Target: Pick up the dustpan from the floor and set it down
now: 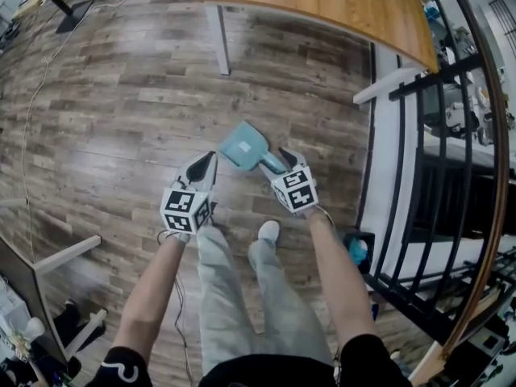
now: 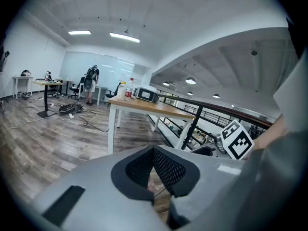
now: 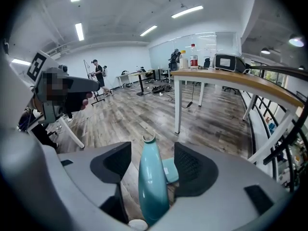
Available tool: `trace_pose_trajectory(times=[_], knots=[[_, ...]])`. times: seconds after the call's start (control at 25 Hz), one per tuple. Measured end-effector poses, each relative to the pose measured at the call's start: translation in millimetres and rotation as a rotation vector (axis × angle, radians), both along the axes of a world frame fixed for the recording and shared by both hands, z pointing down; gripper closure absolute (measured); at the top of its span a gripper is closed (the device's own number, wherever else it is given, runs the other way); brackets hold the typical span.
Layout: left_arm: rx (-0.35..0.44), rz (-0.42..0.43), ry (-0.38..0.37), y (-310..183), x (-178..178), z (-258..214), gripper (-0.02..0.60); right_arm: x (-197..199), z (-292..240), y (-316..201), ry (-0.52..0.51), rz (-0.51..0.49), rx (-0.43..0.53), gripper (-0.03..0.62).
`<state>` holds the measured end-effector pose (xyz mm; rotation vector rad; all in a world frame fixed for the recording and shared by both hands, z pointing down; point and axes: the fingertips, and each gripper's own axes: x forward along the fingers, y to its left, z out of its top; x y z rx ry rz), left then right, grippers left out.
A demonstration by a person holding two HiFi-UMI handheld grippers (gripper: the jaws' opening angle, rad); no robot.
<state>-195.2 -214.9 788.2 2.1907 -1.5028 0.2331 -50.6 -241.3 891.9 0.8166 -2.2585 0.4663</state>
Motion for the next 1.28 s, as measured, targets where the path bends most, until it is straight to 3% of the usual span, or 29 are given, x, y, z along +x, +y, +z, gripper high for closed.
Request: trace_pose_trajectory(times=[0.4, 0.52, 0.84, 1.28], knots=[[0.007, -0.007, -0.008, 1.5, 7.7, 8.4, 0.584, 1.9, 31.3, 4.4, 0.037, -0.026, -0.047, 0.328], [0.017, -0.014, -0.015, 3.4, 9.7, 11.7, 0.584, 5.5, 35.7, 2.3, 0.062, -0.022, -0.022, 0.404], [0.006, -0.032, -0.010, 7.9, 16.7, 17.4, 0.584, 7.2, 41.1, 14.5, 0.081, -0.104, -0.008, 0.488], [0.002, -0.019, -0.013, -9.2, 8.3, -5.5, 0.584, 3.9, 24.3, 14.0, 0.105, -0.082, -0.027, 0.497]])
